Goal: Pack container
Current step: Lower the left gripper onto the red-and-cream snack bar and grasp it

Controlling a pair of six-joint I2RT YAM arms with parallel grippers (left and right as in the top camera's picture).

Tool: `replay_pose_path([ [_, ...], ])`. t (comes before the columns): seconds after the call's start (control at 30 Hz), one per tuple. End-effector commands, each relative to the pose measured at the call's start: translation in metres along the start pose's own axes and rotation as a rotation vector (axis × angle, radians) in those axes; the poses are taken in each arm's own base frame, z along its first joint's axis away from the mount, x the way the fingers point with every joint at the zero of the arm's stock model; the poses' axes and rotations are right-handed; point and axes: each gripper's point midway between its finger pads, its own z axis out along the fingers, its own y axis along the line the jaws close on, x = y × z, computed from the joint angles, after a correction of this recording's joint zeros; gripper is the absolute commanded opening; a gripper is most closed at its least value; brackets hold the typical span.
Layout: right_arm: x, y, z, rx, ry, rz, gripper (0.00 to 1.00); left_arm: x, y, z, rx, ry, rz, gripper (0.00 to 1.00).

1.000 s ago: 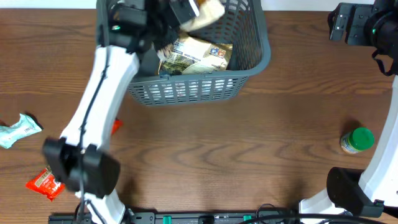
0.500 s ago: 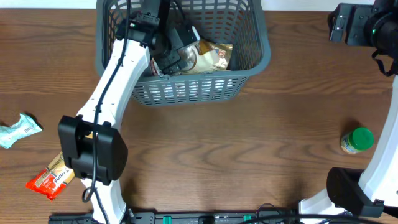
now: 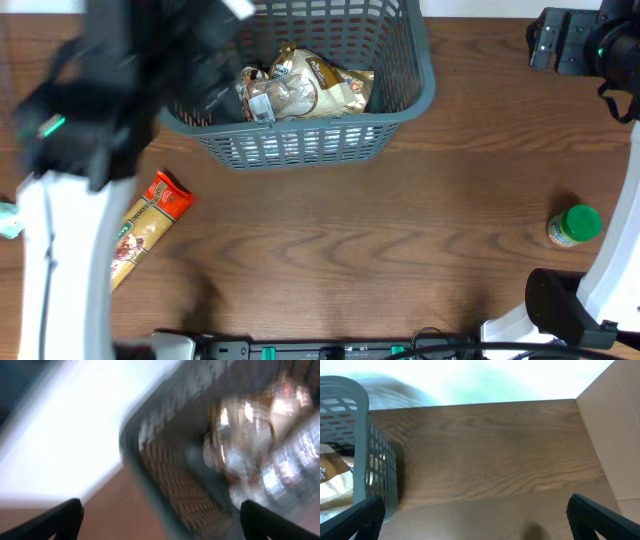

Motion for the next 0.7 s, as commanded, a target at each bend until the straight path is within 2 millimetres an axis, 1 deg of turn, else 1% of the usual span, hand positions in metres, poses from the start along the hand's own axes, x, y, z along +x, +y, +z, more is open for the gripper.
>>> replay_pose_path([
  [0.0,0.002,0.000,0.003,-0.002,0.009,0.008,0.99,0.058,0.005,-0.008,-0.009,0.198,-0.231,0.99],
  [0.07,0.001,0.000,0.003,-0.002,0.009,0.008,0.99,0.088,-0.002,-0.022,0.028,0.288,-0.314,0.98],
  [0.1,0.001,0.000,0.003,-0.002,0.008,0.009,0.99,0.097,-0.007,-0.028,0.057,0.302,-0.345,0.98],
  [0.13,0.001,0.000,0.003,-0.002,0.007,0.009,0.99,0.101,-0.010,-0.033,0.075,0.294,-0.370,0.99],
  [0.2,0.000,0.000,0.003,-0.002,0.002,0.009,0.99,0.113,-0.019,-0.044,0.104,0.301,-0.420,0.99],
  [0.23,0.000,0.000,0.003,-0.002,0.001,0.009,0.99,0.124,-0.025,-0.049,0.114,0.325,-0.437,0.99],
  [0.27,0.000,0.000,0.003,-0.002,0.002,0.009,0.99,0.135,-0.031,-0.051,0.115,0.346,-0.453,0.99],
  [0.33,0.000,0.000,0.003,-0.002,0.004,0.009,0.99,0.148,-0.038,-0.052,0.097,0.345,-0.488,0.99],
  [0.37,0.001,0.000,0.003,-0.002,0.006,0.009,0.99,0.160,-0.044,-0.052,0.092,0.355,-0.501,0.98],
  [0.43,0.001,0.000,0.003,-0.002,0.006,0.008,0.99,0.179,-0.053,-0.044,0.077,0.374,-0.522,0.98],
  [0.5,0.001,0.000,0.003,-0.002,0.007,0.008,0.99,0.197,-0.056,-0.029,0.053,0.376,-0.546,0.98],
  [0.67,0.001,0.003,0.003,-0.021,0.008,0.008,0.99,0.253,-0.067,0.025,0.035,0.451,-0.606,0.98],
])
